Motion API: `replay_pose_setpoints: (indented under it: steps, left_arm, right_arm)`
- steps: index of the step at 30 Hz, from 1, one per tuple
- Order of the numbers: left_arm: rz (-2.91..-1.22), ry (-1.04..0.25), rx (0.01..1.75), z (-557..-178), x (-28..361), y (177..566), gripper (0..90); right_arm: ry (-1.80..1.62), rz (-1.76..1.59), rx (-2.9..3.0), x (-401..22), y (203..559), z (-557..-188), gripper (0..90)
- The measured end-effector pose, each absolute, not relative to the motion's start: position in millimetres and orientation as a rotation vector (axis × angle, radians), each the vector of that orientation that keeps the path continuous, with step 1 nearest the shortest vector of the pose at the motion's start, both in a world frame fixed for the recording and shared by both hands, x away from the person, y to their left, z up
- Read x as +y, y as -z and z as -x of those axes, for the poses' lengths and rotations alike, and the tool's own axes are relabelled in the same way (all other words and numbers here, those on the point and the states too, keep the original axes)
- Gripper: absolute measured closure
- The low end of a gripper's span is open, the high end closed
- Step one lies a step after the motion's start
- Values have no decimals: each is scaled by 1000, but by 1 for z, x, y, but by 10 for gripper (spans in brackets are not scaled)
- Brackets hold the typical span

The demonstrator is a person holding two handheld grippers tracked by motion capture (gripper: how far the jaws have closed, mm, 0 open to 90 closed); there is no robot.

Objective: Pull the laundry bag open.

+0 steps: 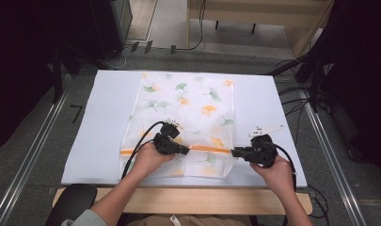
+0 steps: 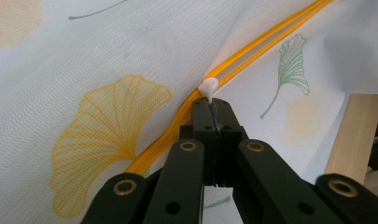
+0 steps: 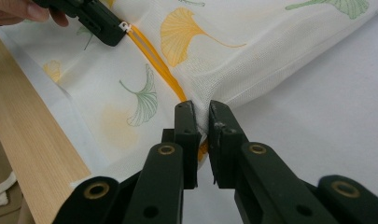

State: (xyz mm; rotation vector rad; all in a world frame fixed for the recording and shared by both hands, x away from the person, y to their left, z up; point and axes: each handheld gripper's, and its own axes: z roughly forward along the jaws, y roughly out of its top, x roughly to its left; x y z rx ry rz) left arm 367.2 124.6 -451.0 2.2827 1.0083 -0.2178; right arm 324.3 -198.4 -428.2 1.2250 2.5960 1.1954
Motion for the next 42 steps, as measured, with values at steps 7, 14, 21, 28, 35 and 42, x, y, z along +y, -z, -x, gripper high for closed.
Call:
replay_pose_setpoints:
  steps: [7,14,21,28,35,42]
  left_arm:
    - [-2282,214,1003,-368,126,451,900]
    - [-2283,223,998,-367,127,449,900]
    - [-2275,230,1008,-367,129,450,900]
    - [-2257,241,1028,-367,138,450,900]
    - [-2240,238,1078,-366,151,449,900]
    - [-2218,223,1106,-365,161,448,900]
  right_arm:
    - [-1199,-1225,2598,-198,428,-324,850]
    - [-1200,-1226,2601,-199,428,-323,849]
    - [-1199,-1209,2616,-197,428,-322,848]
    - [-1183,-1200,2638,-198,428,-323,846]
    - [-1168,-1220,2650,-200,429,-325,845]
    - [-1175,-1220,2651,-203,429,-329,844]
